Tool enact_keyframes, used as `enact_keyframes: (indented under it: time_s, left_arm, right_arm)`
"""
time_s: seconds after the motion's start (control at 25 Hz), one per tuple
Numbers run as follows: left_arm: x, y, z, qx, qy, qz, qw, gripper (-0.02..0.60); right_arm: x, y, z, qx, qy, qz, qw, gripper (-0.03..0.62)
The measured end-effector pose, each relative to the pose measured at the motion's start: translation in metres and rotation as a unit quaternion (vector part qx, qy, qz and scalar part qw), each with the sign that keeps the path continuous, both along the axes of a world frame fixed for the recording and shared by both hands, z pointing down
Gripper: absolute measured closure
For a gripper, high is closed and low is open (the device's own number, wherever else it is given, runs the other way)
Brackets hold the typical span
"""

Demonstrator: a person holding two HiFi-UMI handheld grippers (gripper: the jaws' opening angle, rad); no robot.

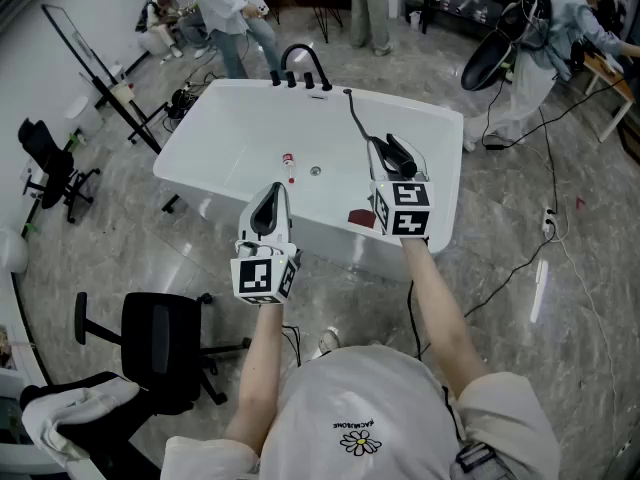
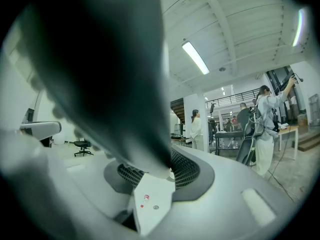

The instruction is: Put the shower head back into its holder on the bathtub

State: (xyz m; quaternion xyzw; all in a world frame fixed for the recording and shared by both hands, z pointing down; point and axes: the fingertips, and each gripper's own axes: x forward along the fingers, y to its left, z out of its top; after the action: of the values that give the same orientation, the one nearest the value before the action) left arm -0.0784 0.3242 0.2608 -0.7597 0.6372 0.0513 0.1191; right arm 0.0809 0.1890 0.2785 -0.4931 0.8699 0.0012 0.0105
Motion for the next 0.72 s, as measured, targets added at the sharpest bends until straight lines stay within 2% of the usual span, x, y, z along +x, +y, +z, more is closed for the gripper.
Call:
enact_keyframes:
  time_s: [0.28, 0.44, 0.56, 0.72]
  left_arm:
    - [0.015, -0.007, 0.000, 0.000, -0.001, 0.004, 1.0000, 0.583]
    - [0.018, -0.008, 0.005, -0.011, 0.001, -0.002, 0.9999, 0.583]
    - [0.023, -0.007, 0.009, -0.019, 0.006, -0.001, 0.9998, 0.583]
    - [0.035, -0.011, 0.021, -0.038, 0.008, 0.006, 0.9992, 0.583]
  right_arm:
    - [0.011, -0.004, -0.004, 0.007, -0.005, -0.008, 1.000, 0.458]
    - [0.010, -0.001, -0.009, 0.017, -0.005, -0.027, 0.999, 0.457]
    - [0.013, 0.000, -0.014, 0.031, 0.014, -0.026, 0.999, 0.457]
    - [0.023, -0.006, -0.018, 0.036, 0.012, -0.024, 0.999, 0.457]
